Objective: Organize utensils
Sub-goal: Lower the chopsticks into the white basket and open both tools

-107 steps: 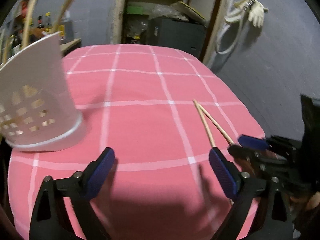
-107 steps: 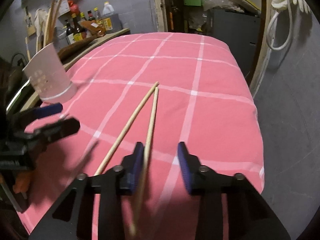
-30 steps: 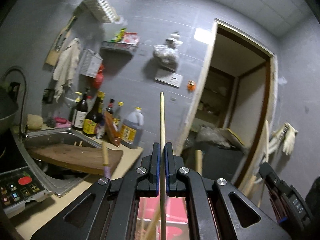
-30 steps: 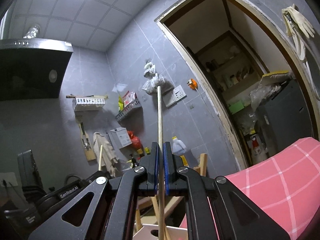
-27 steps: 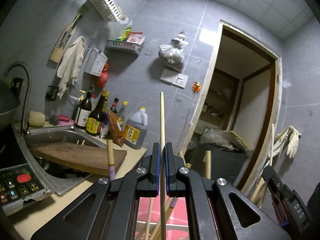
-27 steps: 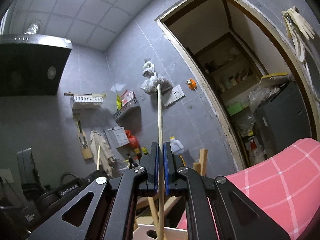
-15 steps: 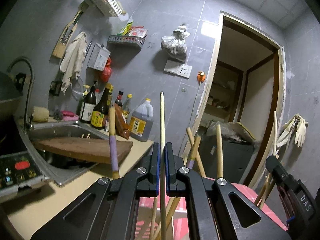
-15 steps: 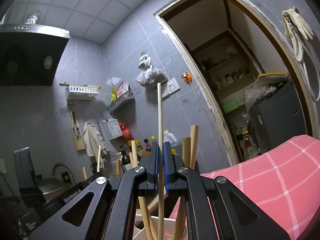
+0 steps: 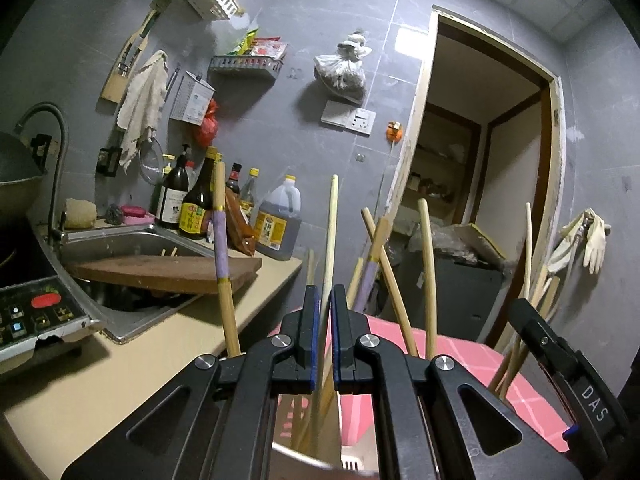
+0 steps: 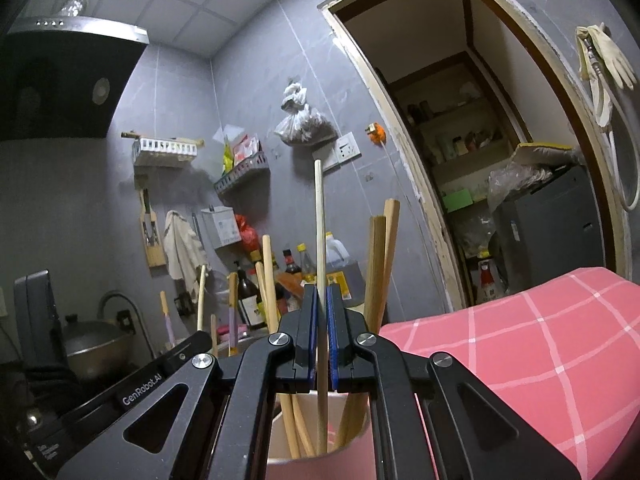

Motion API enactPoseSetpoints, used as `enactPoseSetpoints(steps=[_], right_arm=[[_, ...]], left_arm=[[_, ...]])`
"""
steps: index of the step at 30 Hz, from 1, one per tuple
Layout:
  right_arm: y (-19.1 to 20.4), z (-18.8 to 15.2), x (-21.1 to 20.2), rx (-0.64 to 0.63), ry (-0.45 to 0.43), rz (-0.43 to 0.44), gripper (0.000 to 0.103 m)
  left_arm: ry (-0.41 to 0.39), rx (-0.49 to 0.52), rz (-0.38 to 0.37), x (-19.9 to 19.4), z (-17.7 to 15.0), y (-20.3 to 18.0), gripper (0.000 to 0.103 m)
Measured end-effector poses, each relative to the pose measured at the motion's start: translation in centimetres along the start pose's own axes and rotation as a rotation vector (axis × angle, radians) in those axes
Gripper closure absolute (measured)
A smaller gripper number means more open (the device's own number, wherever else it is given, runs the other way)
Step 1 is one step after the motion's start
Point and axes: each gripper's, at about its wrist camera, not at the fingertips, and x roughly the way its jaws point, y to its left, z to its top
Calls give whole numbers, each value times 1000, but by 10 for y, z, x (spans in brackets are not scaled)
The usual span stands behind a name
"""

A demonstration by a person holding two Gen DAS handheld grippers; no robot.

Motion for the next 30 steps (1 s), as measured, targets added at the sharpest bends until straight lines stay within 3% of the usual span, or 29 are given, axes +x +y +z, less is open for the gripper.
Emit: enactPoseSetpoints(steps=[13, 30], right_arm=[[-3, -4, -11, -8, 61, -27, 99], [-5, -3, -26, -17, 94, -44, 96]], left_arm=[[81, 20, -3, -4, -16, -8, 99], [121, 16, -15, -17, -17, -6, 92]])
